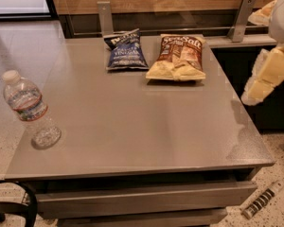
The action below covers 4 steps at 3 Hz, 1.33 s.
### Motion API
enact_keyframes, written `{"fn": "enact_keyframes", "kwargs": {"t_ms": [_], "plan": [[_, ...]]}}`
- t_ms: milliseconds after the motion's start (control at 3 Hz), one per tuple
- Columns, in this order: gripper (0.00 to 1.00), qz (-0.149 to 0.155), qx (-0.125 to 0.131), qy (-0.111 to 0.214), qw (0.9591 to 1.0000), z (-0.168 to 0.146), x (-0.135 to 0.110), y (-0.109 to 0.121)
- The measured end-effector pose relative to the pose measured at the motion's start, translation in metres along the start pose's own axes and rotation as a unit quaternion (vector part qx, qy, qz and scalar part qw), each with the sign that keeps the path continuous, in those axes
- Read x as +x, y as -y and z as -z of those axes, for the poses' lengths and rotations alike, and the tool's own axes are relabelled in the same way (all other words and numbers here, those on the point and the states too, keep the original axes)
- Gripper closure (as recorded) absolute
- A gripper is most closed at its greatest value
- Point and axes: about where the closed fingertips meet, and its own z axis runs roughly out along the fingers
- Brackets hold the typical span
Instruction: Move blue chip bag near water bottle
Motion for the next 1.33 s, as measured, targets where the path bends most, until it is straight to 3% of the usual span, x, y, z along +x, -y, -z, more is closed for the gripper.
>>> {"fn": "enact_keyframes", "kwargs": {"t_ms": [333,667,1000,1333], "plan": [[0.00,0.004,0.057,0.083,0.9949,-0.022,-0.038,0.061],[0.00,0.022,0.114,0.148,0.9821,-0.031,-0.081,0.110],[0.00,0.043,0.131,0.191,0.9719,-0.047,-0.125,0.137],[0.00,0.043,0.131,0.191,0.9719,-0.047,-0.125,0.137]]}}
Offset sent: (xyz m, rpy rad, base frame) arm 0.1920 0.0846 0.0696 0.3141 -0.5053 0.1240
